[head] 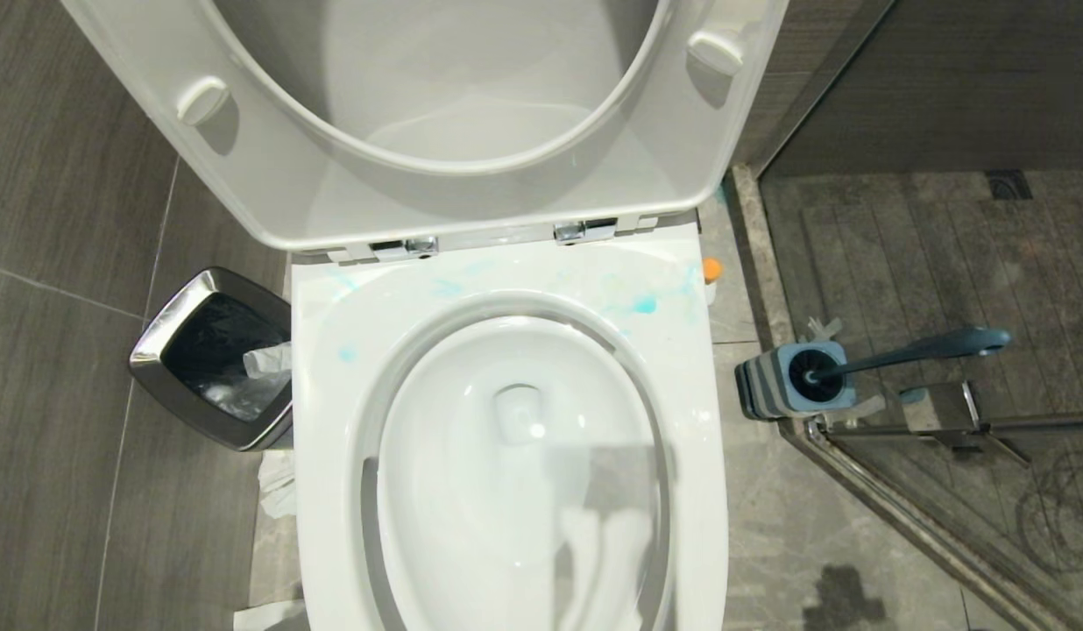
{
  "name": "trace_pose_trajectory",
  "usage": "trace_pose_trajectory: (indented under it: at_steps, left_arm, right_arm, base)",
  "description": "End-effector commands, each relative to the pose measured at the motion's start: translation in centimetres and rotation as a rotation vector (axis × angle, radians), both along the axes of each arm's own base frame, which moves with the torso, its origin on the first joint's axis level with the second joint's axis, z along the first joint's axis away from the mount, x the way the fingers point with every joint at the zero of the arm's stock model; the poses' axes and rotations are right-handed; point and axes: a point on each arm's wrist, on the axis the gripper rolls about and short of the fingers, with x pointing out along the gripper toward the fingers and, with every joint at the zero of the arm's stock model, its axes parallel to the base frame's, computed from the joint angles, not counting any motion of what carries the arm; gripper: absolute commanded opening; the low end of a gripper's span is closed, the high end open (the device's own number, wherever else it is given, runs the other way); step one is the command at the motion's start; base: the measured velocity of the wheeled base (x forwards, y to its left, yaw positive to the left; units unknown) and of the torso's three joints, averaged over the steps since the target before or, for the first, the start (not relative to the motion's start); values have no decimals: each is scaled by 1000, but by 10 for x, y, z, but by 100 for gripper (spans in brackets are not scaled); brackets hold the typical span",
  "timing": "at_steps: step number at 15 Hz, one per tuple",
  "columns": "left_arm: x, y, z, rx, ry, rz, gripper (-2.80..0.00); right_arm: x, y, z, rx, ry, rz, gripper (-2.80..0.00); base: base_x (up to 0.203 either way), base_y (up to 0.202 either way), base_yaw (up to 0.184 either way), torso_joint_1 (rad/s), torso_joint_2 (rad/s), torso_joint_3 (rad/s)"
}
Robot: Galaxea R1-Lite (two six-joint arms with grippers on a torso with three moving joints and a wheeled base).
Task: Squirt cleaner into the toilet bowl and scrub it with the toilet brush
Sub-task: Pour in the cleaning agent
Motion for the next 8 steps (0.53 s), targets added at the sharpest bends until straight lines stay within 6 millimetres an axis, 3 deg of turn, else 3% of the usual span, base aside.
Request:
trace_pose_trajectory:
  at_steps: [1, 3, 5, 8]
  left_arm:
    - [0, 0, 0, 0, 2, 0, -280]
    - [0, 0, 0, 1, 2, 0, -280]
    - [0, 0, 0, 1, 2, 0, -280]
    - [0, 0, 0, -1, 2, 0, -280]
  right_arm:
    - [8, 0, 30, -2, 182, -4, -280]
    - [36, 0, 56, 5, 360, -9, -280]
    - [82, 0, 72, 8, 495, -11, -280]
    - [160, 7, 67, -28, 499, 18, -280]
  base:
    - [0, 0, 0, 0, 0, 0]
    - [0, 0, 0, 0, 0, 0]
    - [0, 0, 0, 0, 0, 0]
    - [0, 0, 0, 0, 0, 0]
